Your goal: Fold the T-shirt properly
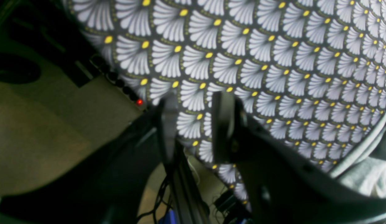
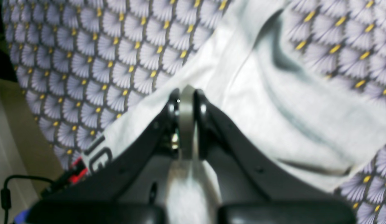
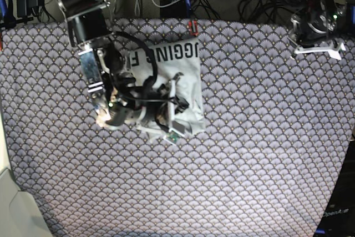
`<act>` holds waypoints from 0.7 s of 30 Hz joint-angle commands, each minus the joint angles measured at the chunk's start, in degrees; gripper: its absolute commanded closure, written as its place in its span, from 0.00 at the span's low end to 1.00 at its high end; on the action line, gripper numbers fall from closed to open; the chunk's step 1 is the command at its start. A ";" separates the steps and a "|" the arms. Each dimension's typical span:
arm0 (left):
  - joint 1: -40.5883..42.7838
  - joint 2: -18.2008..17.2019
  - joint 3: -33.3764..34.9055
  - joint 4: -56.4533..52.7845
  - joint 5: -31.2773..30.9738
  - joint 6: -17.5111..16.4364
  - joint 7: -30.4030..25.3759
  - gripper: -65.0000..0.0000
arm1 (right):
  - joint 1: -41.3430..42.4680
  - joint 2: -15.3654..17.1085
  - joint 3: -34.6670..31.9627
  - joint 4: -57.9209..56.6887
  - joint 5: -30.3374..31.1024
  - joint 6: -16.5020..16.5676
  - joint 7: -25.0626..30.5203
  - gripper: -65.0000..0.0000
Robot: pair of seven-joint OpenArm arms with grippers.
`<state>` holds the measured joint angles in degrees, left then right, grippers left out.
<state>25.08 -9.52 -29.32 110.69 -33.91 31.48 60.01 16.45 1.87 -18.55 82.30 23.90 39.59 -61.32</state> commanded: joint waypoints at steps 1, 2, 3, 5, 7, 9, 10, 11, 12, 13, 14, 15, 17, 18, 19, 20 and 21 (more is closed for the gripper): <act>0.11 -0.55 -0.35 1.00 -0.07 -0.23 -0.36 0.70 | 1.09 -0.86 -0.14 0.99 1.02 0.41 1.14 1.00; 0.19 -0.55 -0.35 1.00 -0.07 -0.23 -0.36 0.70 | 1.09 -0.95 -0.14 0.99 1.02 0.41 1.23 1.00; 0.19 -0.55 -0.35 1.00 -0.07 -0.23 -0.36 0.70 | 1.09 -1.03 -0.14 0.99 1.02 0.41 1.32 1.00; 0.28 -0.64 -0.35 1.00 0.02 -0.23 -0.36 0.70 | 1.18 -1.30 -0.14 0.99 1.02 0.41 1.76 1.00; 0.55 -0.64 -0.35 1.00 0.02 -0.23 -0.36 0.70 | 1.79 -1.74 -0.22 -0.15 0.93 0.41 3.25 1.00; 0.72 -0.64 -0.35 1.00 -0.24 -0.23 -0.36 0.70 | 2.23 -1.82 -0.22 -3.40 0.93 0.41 4.22 1.00; 0.72 -0.64 -0.35 1.00 -0.24 -0.23 -0.36 0.70 | 3.11 -1.82 -0.22 -5.34 0.93 0.41 4.92 1.00; 0.72 -0.64 -0.35 1.00 -0.15 -0.23 -0.36 0.70 | 3.73 -1.82 -0.31 -7.36 0.93 0.41 5.63 1.00; 0.72 -0.64 -0.35 1.00 -0.15 -0.23 -0.36 0.70 | 4.26 -1.82 -0.31 -9.12 0.93 0.41 6.24 1.00; 0.81 -0.64 -0.35 1.00 -0.15 -0.23 -0.36 0.70 | 4.70 -1.82 -0.31 -10.61 0.93 0.41 6.95 1.00; 1.07 -0.64 -0.35 1.00 0.02 -0.23 -0.36 0.70 | 4.96 -1.82 -0.31 -11.75 0.93 0.41 7.56 1.00; 1.25 -0.72 -0.35 1.00 0.02 -0.23 -0.36 0.70 | 5.05 -1.82 -0.31 -12.72 0.93 0.41 8.26 1.00; 1.42 -1.78 -0.35 1.00 -0.33 -0.23 -0.36 0.70 | 5.49 -1.82 -0.22 -13.69 0.93 0.41 9.41 1.00; 1.42 -1.95 -0.35 1.00 -0.33 -0.23 -0.36 0.70 | 5.49 -1.82 -0.22 -13.77 0.93 0.41 9.76 1.00; 1.42 -2.04 -0.35 1.00 -0.33 -0.23 -0.36 0.70 | 5.40 -1.91 -0.22 -13.95 0.93 0.41 10.20 1.00; 1.42 -2.22 -0.35 1.00 -0.33 -0.23 -0.36 0.70 | 5.40 -2.26 -0.22 -14.04 0.93 0.41 10.29 1.00; 1.51 -2.22 -0.35 1.00 -0.33 -0.23 -0.36 0.70 | 5.40 -2.79 -0.31 -14.04 0.93 0.41 10.29 1.00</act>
<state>26.48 -11.22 -29.43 110.69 -34.17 31.44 59.99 20.27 -0.16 -18.87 67.42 23.70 39.59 -52.42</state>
